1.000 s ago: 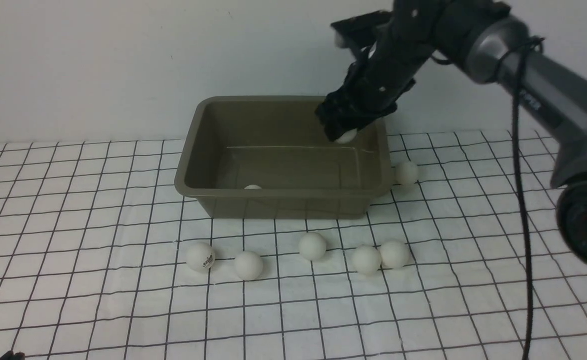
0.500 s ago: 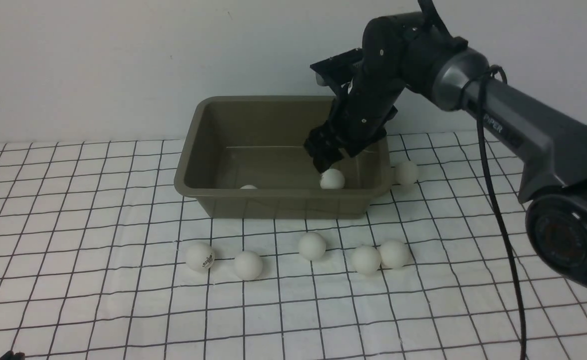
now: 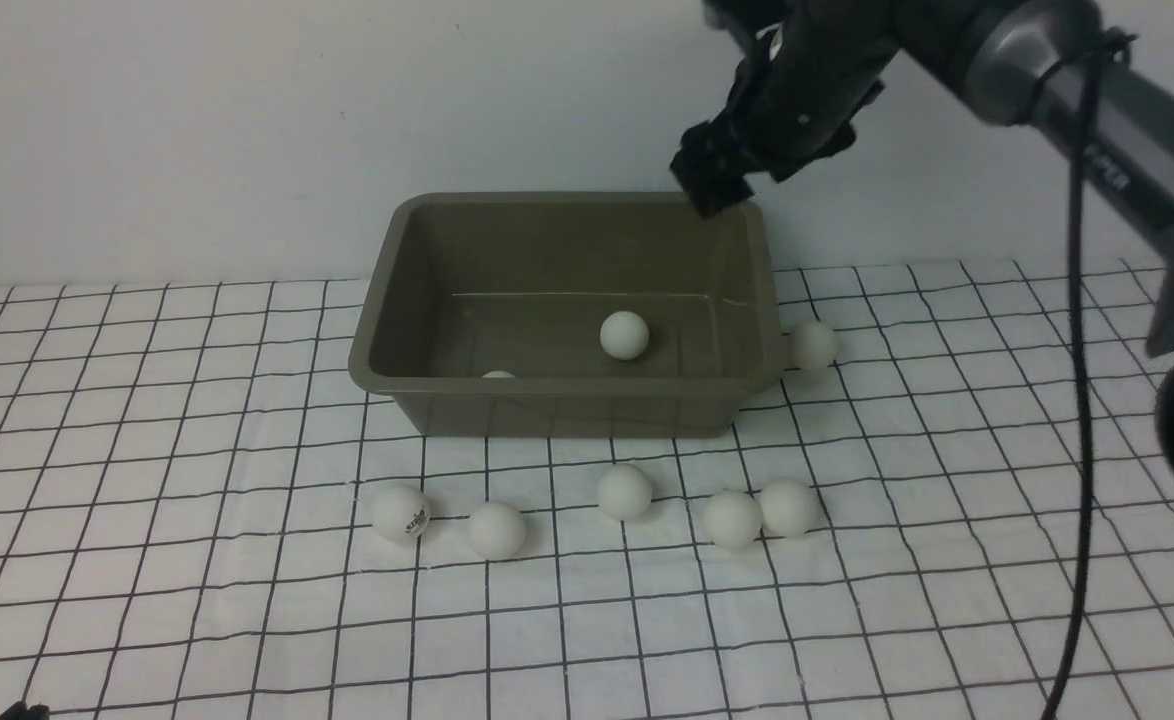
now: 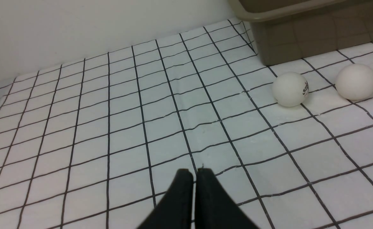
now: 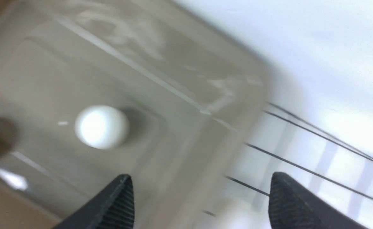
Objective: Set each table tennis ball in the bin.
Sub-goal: Use the right arm to clamp the table tennis ball closest to it
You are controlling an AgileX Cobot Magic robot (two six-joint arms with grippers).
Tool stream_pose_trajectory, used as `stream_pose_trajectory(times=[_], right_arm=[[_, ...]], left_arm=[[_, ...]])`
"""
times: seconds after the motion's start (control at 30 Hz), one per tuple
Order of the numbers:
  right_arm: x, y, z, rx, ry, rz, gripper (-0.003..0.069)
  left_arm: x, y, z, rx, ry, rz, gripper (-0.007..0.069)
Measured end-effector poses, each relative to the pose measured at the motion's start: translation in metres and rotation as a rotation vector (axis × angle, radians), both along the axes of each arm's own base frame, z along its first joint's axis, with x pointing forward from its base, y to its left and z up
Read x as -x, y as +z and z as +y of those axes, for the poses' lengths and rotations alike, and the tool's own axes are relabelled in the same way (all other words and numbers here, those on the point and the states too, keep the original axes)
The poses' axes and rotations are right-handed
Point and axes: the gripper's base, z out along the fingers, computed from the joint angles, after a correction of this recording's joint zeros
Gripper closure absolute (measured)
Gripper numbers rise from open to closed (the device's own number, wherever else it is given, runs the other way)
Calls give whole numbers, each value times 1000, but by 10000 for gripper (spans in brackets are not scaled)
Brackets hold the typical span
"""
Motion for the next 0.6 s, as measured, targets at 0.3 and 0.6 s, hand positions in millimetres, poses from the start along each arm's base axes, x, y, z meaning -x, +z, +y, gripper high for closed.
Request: stream_pose_trajectory(times=[0.3, 0.6], right_arm=[[-13, -25, -78, 1, -176, 123, 145], [-14, -49, -79, -56, -165, 209, 145]], left_arm=[[0, 0, 0, 0, 0, 0, 629], [0, 0, 0, 0, 0, 0, 629]])
